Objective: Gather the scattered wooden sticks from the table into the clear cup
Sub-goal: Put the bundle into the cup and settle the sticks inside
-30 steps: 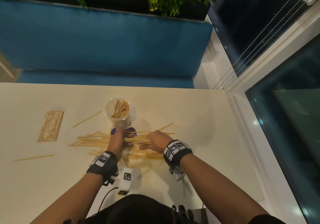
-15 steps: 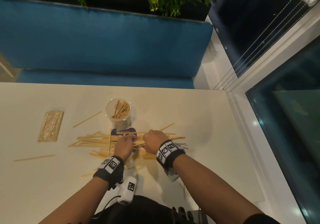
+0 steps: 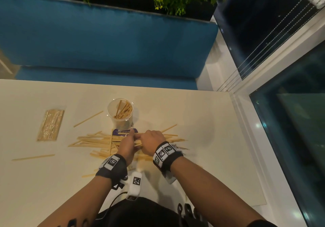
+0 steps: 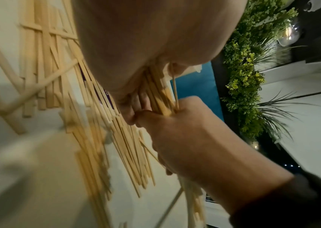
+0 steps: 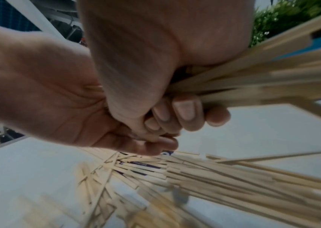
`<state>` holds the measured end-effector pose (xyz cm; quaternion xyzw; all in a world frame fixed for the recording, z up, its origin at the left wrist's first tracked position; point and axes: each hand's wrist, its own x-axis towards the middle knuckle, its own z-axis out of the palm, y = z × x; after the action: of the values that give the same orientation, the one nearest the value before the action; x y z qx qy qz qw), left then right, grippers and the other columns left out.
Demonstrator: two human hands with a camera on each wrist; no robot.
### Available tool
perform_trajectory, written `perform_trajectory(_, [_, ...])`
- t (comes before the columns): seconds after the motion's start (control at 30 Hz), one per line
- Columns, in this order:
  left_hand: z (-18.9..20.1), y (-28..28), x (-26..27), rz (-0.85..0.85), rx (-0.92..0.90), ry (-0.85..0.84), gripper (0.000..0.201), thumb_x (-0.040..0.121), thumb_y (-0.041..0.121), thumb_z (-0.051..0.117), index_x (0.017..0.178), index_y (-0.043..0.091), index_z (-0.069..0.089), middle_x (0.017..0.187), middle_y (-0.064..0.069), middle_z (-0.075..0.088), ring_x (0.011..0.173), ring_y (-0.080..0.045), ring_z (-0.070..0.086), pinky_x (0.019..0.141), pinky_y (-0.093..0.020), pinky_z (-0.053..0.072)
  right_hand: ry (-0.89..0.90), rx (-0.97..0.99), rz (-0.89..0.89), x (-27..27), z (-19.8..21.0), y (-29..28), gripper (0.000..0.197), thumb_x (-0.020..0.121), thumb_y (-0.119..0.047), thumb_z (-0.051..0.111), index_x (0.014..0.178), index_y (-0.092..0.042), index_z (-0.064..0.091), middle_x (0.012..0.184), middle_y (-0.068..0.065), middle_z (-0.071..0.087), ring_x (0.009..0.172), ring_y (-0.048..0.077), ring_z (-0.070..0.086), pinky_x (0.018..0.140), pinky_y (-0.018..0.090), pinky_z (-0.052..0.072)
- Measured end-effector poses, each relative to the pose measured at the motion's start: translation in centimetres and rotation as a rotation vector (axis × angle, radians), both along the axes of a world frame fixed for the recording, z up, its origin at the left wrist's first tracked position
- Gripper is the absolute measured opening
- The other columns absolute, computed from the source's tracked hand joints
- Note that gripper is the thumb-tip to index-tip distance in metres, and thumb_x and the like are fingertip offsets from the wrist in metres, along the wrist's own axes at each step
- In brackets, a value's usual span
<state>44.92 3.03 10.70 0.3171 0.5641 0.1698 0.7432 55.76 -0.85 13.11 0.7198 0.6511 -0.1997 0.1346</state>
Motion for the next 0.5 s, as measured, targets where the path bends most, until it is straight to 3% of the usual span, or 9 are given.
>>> perform_trajectory(0.03, [-0.3, 0.1, 0.0, 0.012, -0.003, -0.002, 0.054, 0.109, 0.038, 0.030, 0.100, 0.001, 0.069, 0.110, -0.015, 0.070, 0.099, -0.028, 0.064, 0.073, -0.034, 0.053, 0.014, 0.001, -0.010, -0.2, 0.0, 0.1, 0.033, 0.095, -0.021, 0.061, 0.128, -0.022, 0.066, 0.107, 0.010, 0.069, 0.099, 0.029, 0.069, 0.085, 0.040, 0.053])
perform_trajectory(0.13, [-1.0, 0.5, -0.4, 0.032, -0.004, 0.012, 0.055, 0.109, 0.040, 0.028, 0.106, 0.004, 0.070, 0.114, -0.015, 0.072, 0.119, -0.032, 0.059, 0.097, -0.045, 0.050, 0.022, -0.013, -0.014, -0.2, 0.0, 0.0, 0.027, 0.097, -0.020, 0.060, 0.123, -0.016, 0.067, 0.109, 0.011, 0.068, 0.102, 0.031, 0.069, 0.086, 0.040, 0.052])
perform_trajectory(0.17, [-1.2, 0.6, -0.3, 0.025, -0.012, 0.007, 0.054, 0.109, 0.039, 0.029, 0.107, 0.004, 0.070, 0.114, -0.015, 0.071, 0.119, -0.032, 0.058, 0.098, -0.046, 0.050, 0.042, 0.009, -0.017, -0.3, -0.1, 0.0, 0.030, 0.096, -0.019, 0.061, 0.126, -0.019, 0.066, 0.109, 0.010, 0.069, 0.101, 0.030, 0.069, 0.086, 0.040, 0.053])
perform_trajectory(0.27, [-0.6, 0.6, -0.2, 0.021, -0.030, -0.058, 0.052, 0.108, 0.041, 0.034, 0.118, 0.002, 0.066, 0.123, -0.015, 0.068, 0.115, -0.030, 0.060, 0.080, -0.037, 0.052, 0.118, 0.052, -0.067, -0.5, 0.0, 0.0, 0.043, 0.094, -0.022, 0.063, 0.137, -0.028, 0.061, 0.106, 0.009, 0.070, 0.091, 0.030, 0.069, 0.081, 0.040, 0.056])
perform_trajectory(0.33, [-0.5, 1.2, -0.9, 0.039, -0.057, -0.152, 0.058, 0.105, 0.051, 0.035, 0.122, 0.005, 0.065, 0.128, -0.012, 0.065, 0.120, -0.030, 0.058, 0.088, -0.039, 0.051, 0.153, 0.040, -0.107, 0.0, 0.2, 0.4, 0.037, 0.094, -0.026, 0.061, 0.131, -0.020, 0.065, 0.105, 0.012, 0.068, 0.088, 0.033, 0.069, 0.077, 0.040, 0.058])
perform_trajectory(0.4, [-0.6, 1.5, -1.7, 0.096, -0.142, -0.250, 0.063, 0.102, 0.058, 0.037, 0.120, 0.005, 0.064, 0.126, -0.017, 0.065, 0.116, -0.032, 0.060, 0.102, -0.044, 0.047, 0.326, 0.097, -0.221, 1.1, 1.0, 0.6, 0.027, 0.092, -0.032, 0.056, 0.103, -0.015, 0.074, 0.089, 0.009, 0.067, 0.078, 0.029, 0.068, 0.065, 0.034, 0.054])
perform_trajectory(0.47, [-1.2, 1.5, -1.7, 0.061, -0.183, -0.248, 0.066, 0.101, 0.060, 0.036, 0.122, 0.003, 0.062, 0.119, -0.020, 0.070, 0.114, -0.033, 0.064, 0.108, -0.048, 0.046, 0.606, 0.304, -0.441, 2.4, 1.9, 0.8, 0.040, 0.097, -0.037, 0.054, 0.063, -0.017, 0.058, 0.060, 0.000, 0.053, 0.051, 0.016, 0.051, 0.051, 0.026, 0.037])
perform_trajectory(0.5, [-1.2, 1.2, -1.4, 0.015, -0.191, -0.235, 0.069, 0.101, 0.060, 0.033, 0.125, 0.002, 0.062, 0.118, -0.020, 0.072, 0.116, -0.034, 0.065, 0.109, -0.050, 0.046, 0.757, 0.426, -0.588, 2.9, 2.6, 0.9, 0.048, 0.099, -0.040, 0.059, 0.057, -0.018, 0.049, 0.054, -0.001, 0.045, 0.047, 0.015, 0.040, 0.049, 0.026, 0.033])
